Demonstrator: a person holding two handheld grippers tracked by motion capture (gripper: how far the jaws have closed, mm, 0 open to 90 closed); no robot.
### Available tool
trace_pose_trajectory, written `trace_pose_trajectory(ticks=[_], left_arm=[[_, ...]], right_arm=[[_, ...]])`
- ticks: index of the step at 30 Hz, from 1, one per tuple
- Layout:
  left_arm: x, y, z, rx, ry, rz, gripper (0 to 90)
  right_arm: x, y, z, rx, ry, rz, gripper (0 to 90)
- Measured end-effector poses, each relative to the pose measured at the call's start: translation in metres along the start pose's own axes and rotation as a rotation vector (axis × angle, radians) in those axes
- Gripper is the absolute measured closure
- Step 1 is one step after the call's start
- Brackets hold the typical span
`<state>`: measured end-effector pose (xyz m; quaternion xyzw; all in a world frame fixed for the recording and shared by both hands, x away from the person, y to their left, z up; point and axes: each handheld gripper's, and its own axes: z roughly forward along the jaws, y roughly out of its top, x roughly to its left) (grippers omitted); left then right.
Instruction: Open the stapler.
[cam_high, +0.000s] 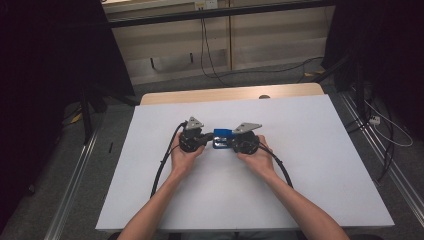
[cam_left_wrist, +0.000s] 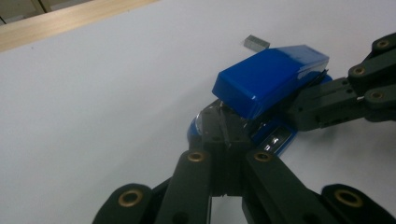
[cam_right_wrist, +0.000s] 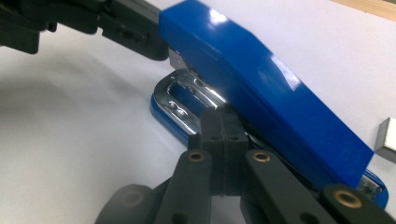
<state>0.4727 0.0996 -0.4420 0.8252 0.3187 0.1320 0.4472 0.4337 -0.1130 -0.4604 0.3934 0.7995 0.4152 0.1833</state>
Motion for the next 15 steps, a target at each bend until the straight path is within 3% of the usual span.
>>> trace_pose_trajectory(ticks=[15], left_arm=[[-0.0021, 0.0034, -0.0028, -0.021, -0.002, -0.014, 90.0]], right_arm=[[0.0011, -0.0002, -0.0003, -0.001, -0.008, -0.01, 90.0]])
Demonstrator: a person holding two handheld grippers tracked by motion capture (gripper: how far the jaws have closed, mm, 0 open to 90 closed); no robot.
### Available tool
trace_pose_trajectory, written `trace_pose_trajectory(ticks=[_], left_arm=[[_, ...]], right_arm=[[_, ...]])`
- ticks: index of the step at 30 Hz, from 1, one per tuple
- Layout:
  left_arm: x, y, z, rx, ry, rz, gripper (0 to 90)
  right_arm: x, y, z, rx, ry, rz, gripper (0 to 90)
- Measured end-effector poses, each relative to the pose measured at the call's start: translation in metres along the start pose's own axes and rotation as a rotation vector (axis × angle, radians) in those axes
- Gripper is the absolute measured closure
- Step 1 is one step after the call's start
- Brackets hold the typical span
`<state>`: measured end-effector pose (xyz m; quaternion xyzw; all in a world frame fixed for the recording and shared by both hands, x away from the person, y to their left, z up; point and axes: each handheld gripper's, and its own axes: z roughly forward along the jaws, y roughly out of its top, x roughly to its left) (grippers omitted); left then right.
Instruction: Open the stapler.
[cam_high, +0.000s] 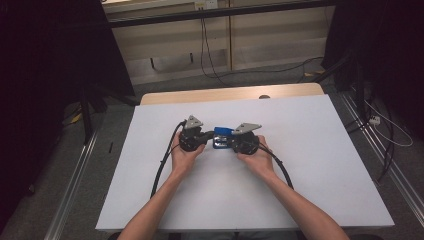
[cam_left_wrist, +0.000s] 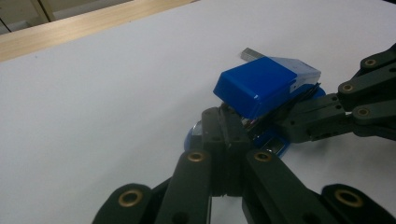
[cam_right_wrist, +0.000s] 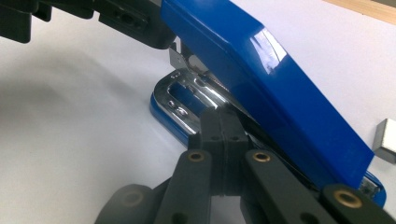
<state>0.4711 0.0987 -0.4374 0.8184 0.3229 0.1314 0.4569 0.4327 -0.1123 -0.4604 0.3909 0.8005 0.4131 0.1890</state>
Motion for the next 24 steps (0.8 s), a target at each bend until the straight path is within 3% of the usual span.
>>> trace_pose_trajectory(ticks=[24], left_arm=[[-0.0033, 0.0079, -0.004, -0.042, -0.011, -0.004, 90.0]], right_arm=[[0.0006, 0.0, 0.0, 0.0, -0.001, -0.004, 90.0]])
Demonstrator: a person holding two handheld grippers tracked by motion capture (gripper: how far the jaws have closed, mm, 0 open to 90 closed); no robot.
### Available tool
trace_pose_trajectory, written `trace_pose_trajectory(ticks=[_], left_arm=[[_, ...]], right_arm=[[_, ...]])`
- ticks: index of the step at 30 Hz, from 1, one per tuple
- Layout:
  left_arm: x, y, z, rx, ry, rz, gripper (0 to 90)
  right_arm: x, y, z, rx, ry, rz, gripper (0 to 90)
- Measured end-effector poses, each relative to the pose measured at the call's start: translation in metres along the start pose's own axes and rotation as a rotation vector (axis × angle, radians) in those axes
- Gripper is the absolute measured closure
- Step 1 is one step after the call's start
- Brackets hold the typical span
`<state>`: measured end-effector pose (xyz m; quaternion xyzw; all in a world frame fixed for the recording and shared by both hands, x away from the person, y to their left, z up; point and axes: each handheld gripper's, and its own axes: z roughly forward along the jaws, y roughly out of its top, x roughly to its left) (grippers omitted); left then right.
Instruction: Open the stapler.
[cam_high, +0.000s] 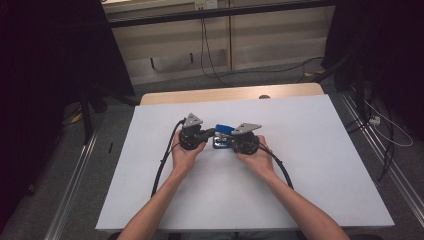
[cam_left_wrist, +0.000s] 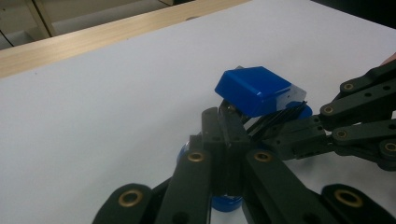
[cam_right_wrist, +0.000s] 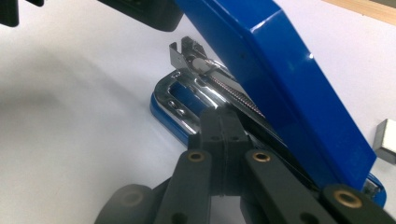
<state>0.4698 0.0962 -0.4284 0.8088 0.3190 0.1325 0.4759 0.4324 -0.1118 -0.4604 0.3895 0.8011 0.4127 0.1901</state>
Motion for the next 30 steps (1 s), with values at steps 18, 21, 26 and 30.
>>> trace_pose_trajectory(ticks=[18, 21, 26, 30], left_arm=[[-0.0034, 0.0076, -0.0028, -0.026, -0.022, 0.001, 90.0], [-0.0044, 0.0075, -0.0034, -0.026, -0.021, 0.003, 90.0], [-0.0045, 0.0076, -0.0033, -0.028, -0.022, 0.001, 90.0], [-0.0039, 0.0072, -0.0028, -0.026, -0.018, 0.003, 90.0]], right_arm=[[0.0015, 0.0001, -0.0003, 0.0, -0.009, -0.014, 90.0], [0.0021, 0.0001, -0.0003, -0.001, -0.007, -0.021, 90.0], [0.0016, 0.0, -0.0004, -0.003, -0.003, -0.018, 90.0], [0.0024, -0.0002, -0.0024, -0.03, -0.035, -0.013, 90.0]])
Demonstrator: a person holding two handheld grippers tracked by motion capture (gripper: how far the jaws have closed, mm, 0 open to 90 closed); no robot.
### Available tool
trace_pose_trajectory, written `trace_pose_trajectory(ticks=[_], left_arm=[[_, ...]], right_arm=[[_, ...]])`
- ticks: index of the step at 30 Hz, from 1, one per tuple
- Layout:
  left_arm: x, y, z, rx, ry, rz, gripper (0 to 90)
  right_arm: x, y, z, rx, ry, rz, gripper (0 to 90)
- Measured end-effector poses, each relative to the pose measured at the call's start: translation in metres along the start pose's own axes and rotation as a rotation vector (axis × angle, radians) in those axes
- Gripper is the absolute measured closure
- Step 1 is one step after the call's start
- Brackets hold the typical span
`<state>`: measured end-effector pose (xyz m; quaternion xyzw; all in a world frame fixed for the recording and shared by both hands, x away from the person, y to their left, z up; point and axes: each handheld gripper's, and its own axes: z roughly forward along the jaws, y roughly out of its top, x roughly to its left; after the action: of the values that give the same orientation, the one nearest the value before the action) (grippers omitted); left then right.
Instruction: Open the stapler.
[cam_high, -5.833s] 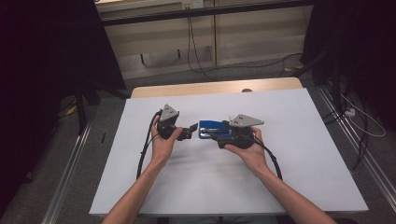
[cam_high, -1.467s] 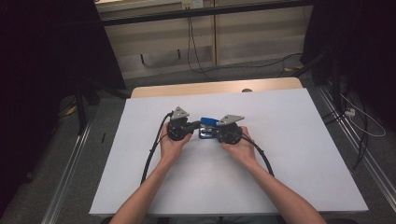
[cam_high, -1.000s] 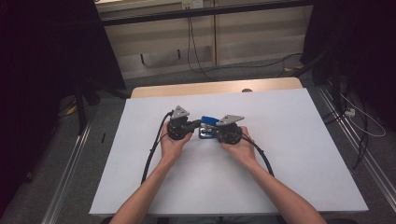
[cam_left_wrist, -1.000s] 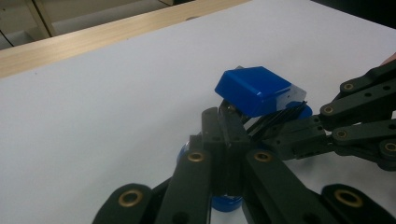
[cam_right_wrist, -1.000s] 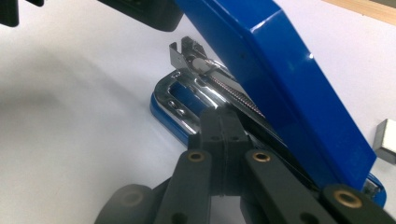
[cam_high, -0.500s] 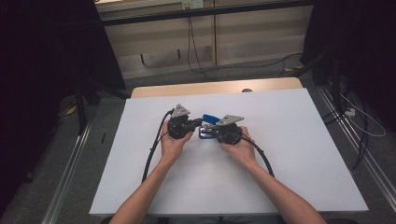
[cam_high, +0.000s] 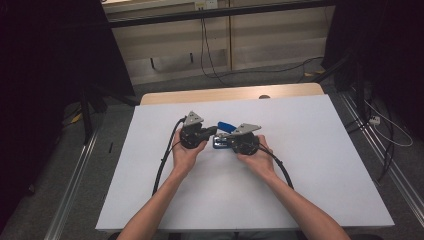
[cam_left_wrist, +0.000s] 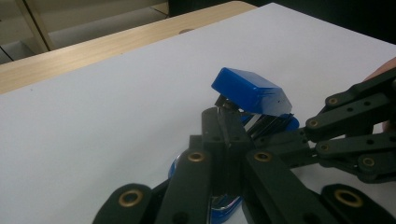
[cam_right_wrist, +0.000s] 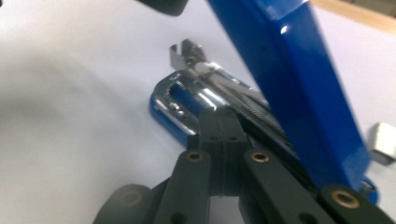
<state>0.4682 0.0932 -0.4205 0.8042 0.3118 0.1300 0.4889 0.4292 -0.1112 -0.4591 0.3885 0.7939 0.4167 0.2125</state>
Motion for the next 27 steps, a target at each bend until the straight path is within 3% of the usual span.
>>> trace_pose_trajectory(ticks=[4, 19, 27], left_arm=[[0.0, 0.0, 0.0, -0.004, -0.003, -0.005, 90.0], [0.001, 0.0, 0.0, -0.007, -0.01, -0.014, 90.0], [0.003, -0.001, 0.001, -0.006, -0.014, -0.007, 90.0]], right_arm=[[0.001, 0.004, -0.003, -0.039, 0.001, 0.004, 90.0], [0.014, 0.015, 0.003, -0.084, -0.025, -0.007, 90.0], [0.013, 0.017, 0.005, -0.109, -0.055, 0.001, 90.0]])
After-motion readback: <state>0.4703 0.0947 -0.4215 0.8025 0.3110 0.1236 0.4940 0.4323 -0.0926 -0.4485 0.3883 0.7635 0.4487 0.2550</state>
